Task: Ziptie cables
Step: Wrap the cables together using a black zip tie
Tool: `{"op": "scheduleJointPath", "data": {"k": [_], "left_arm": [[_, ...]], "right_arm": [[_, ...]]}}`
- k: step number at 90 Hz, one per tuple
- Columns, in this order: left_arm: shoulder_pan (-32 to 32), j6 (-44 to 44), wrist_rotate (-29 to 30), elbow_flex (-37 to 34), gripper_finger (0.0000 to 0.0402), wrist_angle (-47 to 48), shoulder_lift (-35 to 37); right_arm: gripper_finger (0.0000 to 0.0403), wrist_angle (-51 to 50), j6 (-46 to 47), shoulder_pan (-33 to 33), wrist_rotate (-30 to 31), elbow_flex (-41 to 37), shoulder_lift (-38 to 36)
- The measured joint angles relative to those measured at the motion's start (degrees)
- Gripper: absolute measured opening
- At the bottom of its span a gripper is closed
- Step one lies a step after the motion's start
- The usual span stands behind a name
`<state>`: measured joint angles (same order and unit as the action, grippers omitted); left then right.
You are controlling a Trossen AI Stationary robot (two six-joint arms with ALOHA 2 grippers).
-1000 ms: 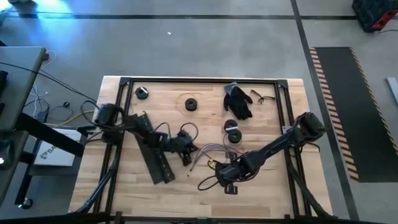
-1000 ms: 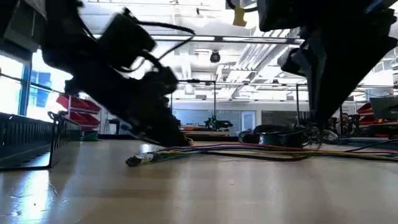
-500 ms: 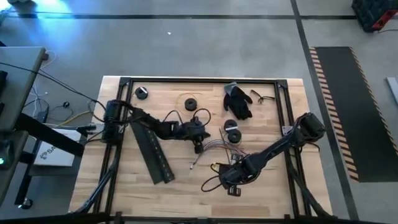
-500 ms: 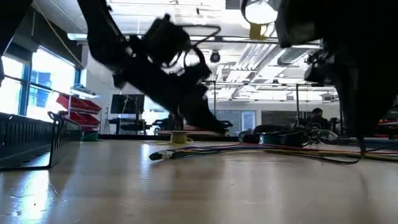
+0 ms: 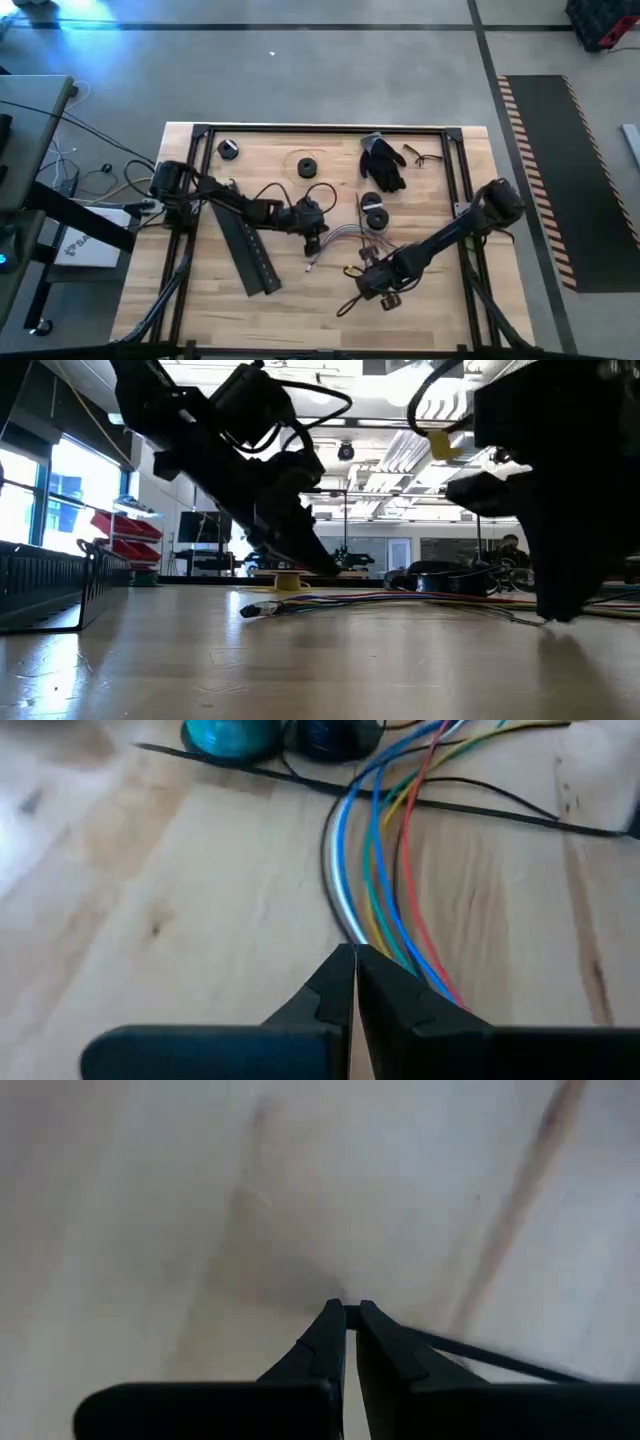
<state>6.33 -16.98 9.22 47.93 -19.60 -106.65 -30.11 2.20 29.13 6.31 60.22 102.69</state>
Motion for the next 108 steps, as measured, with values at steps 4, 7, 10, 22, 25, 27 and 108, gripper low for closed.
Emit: {"op": "scheduleJointPath", "data": {"k": [4, 7, 10, 22, 25, 27, 108], "left_arm": [[0.6, -0.8, 0.0, 0.0, 0.0001, 0.0, 0.0], [1.0, -1.1, 0.2, 0.0, 0.0001, 0.0, 0.0], [1.5, -1.5, 0.7, 0.0, 0.0001, -0.1, 0.0], [2.7, -2.9, 3.6, 0.0, 0.0001, -0.8, 0.0], [2.9, -3.1, 4.0, 0.0, 0.0001, -1.0, 0.0], [2.9, -3.4, 4.3, 0.0, 0.0001, -1.0, 0.0], [5.8, 12.6, 5.4, 0.0, 0.0101, -10.4, 0.1]], "right_arm": [[0.0000, 0.8, -1.9, -0.4, 1.2, -0.8, -2.0], [0.0000, 1.9, -3.3, -0.8, 2.1, -1.2, -3.4], [0.0000, 3.5, -4.9, -1.2, 3.0, -1.5, -4.7], [0.0000, 13.4, -11.6, -2.9, 1.9, -2.6, -8.0], [0.0000, 15.9, -12.6, -3.4, 0.9, -2.9, -8.0], [0.0000, 17.2, -12.8, -3.5, -0.1, -3.1, -8.0], [0.0000, 12.0, -6.5, -8.2, 2.5, -3.7, -3.7]]}}
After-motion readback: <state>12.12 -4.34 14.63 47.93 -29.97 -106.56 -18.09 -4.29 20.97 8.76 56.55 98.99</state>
